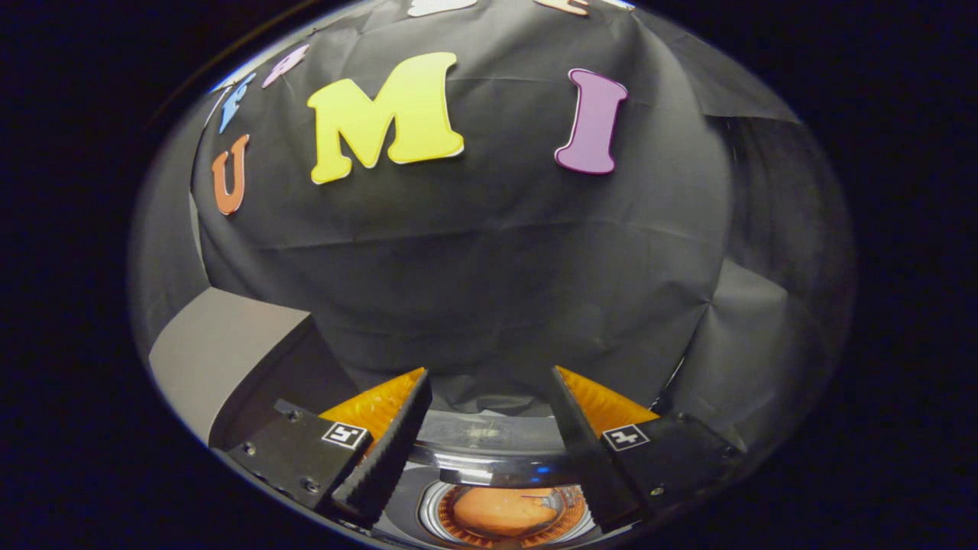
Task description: Put the clothes into the washing machine and then close the washing machine lid.
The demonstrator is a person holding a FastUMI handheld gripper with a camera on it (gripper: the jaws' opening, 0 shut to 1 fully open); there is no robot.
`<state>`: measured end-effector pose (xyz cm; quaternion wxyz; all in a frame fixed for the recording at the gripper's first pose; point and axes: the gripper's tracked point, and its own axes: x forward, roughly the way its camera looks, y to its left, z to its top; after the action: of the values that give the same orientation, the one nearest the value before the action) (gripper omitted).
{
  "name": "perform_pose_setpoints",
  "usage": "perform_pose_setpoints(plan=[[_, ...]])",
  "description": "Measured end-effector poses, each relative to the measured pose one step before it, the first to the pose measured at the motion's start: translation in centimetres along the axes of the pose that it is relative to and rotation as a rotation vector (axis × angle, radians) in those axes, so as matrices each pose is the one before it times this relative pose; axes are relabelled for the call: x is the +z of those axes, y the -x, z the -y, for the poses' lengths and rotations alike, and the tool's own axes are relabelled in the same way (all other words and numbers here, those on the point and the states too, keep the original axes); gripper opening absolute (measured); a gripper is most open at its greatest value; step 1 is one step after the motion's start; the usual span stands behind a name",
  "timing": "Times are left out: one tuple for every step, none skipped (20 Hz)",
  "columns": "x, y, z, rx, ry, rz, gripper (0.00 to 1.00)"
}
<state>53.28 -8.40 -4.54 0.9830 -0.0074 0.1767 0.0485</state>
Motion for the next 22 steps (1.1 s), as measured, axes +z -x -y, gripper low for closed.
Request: perform_pose_setpoints(plan=[[-0.138, 0.3, -0.032, -0.00138, -0.00052, 0.00954, 0.97], [-0.29, 0.27, 0.034, -0.00213, -0.00033, 0.00568, 0.97], [-0.234, 0.33, -0.056, -0.0042, -0.0002, 0.00616, 0.97], [-0.266, 0.271, 0.039, -0.00262, 0.00292, 0.00578, 0.97], [-0.25, 0.331, -0.003, 0.00079, 0.00208, 0.00625, 0.97], [-0.286, 0.282, -0.152, 0.00438, 0.00058, 0.006, 0.97], [-0.305, 0.345, -0.055, 0.00498, -0.00048, 0.00399, 0.97], [-0.37, 0.267, 0.023, 0.00288, 0.00016, 0.00229, 0.97], [-0.294, 0.32, -0.009, 0.00086, 0.00057, 0.00271, 0.97], [-0.291, 0.296, -0.021, 0.00073, 0.00082, 0.00457, 0.97], [-0.362, 0.273, -0.116, 0.00076, 0.00105, 0.00886, 0.97], [-0.291, 0.383, -0.026, 0.00171, 0.00671, 0.01264, 0.97], [-0.233, 0.318, -0.089, 0.00009, 0.00724, 0.00998, 0.97], [-0.433, 0.206, -0.015, -0.0004, 0.00647, 0.00609, 0.97], [-0.451, 0.336, -0.101, 0.00171, 0.00684, 0.00039, 0.97], [-0.477, 0.265, 0.027, 0.00456, 0.00709, -0.00161, 0.97], [-0.683, 0.488, -0.073, 0.00407, 0.00524, -0.00589, 0.97], [-0.817, 0.258, 0.248, -0.01789, 0.01092, -0.01381, 0.97], [-0.645, 0.379, 0.709, -0.03516, 0.02398, -0.0092, 0.97], [-0.441, 0.703, -0.045, -0.0047, 0.01623, 0.00754, 0.97], [-0.117, 0.546, -0.388, 0.00919, 0.01211, 0.01116, 0.96], [-0.212, 0.29, -0.687, 0.02315, 0.01312, 0.0036, 0.96]])
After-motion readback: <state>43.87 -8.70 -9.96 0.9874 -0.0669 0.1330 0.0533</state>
